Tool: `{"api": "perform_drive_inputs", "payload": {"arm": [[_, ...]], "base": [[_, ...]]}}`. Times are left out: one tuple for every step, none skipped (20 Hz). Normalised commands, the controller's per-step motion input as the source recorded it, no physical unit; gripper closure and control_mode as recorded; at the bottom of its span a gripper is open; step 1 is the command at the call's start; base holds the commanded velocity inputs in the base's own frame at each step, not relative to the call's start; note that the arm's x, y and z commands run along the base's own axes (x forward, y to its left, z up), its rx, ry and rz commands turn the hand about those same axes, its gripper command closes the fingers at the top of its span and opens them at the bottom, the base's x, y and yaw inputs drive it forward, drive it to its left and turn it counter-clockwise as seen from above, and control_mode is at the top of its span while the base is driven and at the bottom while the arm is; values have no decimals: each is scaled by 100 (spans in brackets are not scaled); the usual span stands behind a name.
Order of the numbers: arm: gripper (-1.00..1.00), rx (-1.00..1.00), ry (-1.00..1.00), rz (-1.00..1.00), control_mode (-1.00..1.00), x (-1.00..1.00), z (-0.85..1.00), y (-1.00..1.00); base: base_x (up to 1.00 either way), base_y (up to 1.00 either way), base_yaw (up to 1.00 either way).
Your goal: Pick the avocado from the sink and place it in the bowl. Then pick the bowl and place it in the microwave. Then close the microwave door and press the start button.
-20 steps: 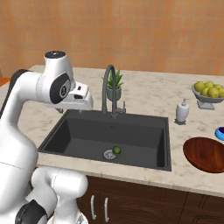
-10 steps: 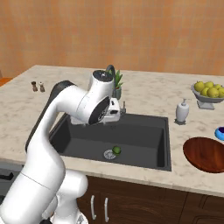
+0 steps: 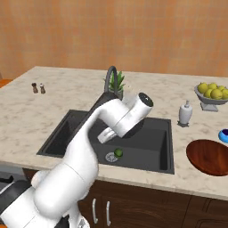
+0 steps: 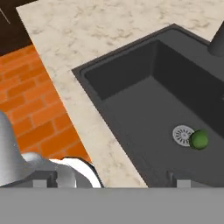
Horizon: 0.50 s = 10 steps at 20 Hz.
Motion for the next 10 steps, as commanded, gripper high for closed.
{"api": "perform_drive_inputs", "payload": {"arm": [[-100,11,-11,52,-100,44,-46,-47],[-100,9,-17,34,-100,42,-41,-30],[-100,11,-15,27,-100,62,-46,-14],[-100,13,-19,27,-100,66,-50,-3],[-100,18,-19,26,-100,55,-56,-9],[-100,17,-14,28,-100,64,-61,-11],[-100,16,-15,29,-100,61,-59,-11],[-100,15,-12,28,-100,69,-58,-5],[-100,15,-5,29,-100,78,-55,0],[-100,13,0,26,-100,86,-51,0]], "base": [[0,0,0],[0,0,0],[0,0,0],[0,0,0],[0,0,0],[0,0,0],[0,0,0],[0,0,0],[0,0,0],[0,0,0]]}}
